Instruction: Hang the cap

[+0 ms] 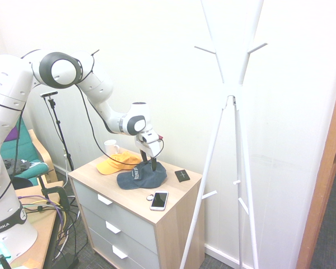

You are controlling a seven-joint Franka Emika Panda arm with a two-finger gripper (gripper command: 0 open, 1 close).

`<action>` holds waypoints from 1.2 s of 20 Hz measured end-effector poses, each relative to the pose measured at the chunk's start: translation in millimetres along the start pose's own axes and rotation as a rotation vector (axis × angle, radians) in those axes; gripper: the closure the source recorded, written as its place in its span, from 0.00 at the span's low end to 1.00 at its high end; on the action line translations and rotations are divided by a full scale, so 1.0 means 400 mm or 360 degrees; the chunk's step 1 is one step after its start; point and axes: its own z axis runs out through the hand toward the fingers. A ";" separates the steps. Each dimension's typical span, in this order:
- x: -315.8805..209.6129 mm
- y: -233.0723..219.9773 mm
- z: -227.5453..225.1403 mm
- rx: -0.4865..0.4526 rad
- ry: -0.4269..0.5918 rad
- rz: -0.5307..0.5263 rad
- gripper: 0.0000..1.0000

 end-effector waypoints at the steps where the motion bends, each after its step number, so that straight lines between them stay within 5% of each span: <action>1: 0.001 -0.005 -0.003 0.0004 0.0006 -0.0004 1.00; 24: 0.017 -0.020 0.011 -0.0005 0.0025 -0.0025 1.00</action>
